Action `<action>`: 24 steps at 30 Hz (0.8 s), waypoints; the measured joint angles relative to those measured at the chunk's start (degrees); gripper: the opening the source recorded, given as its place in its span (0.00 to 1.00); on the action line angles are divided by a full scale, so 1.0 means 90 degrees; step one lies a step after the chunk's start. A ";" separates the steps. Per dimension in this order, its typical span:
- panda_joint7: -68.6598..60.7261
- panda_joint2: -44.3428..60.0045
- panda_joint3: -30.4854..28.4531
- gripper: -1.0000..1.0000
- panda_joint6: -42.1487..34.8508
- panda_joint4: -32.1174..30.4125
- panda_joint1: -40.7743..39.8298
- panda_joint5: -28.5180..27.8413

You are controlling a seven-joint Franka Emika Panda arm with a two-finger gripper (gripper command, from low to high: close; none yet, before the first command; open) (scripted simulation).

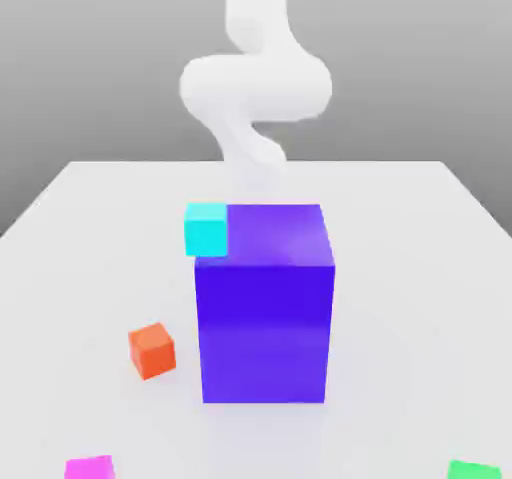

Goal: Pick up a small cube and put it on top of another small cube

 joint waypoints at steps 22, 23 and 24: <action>-0.3293 0.5096 -0.1576 0.50 0.1053 0.0441 0.0315 0.1794; -0.3405 0.5314 -0.1580 0.50 0.1110 0.0458 0.0271 0.1822; -0.3509 0.5528 -0.1582 0.50 0.1170 0.0474 0.0226 0.1837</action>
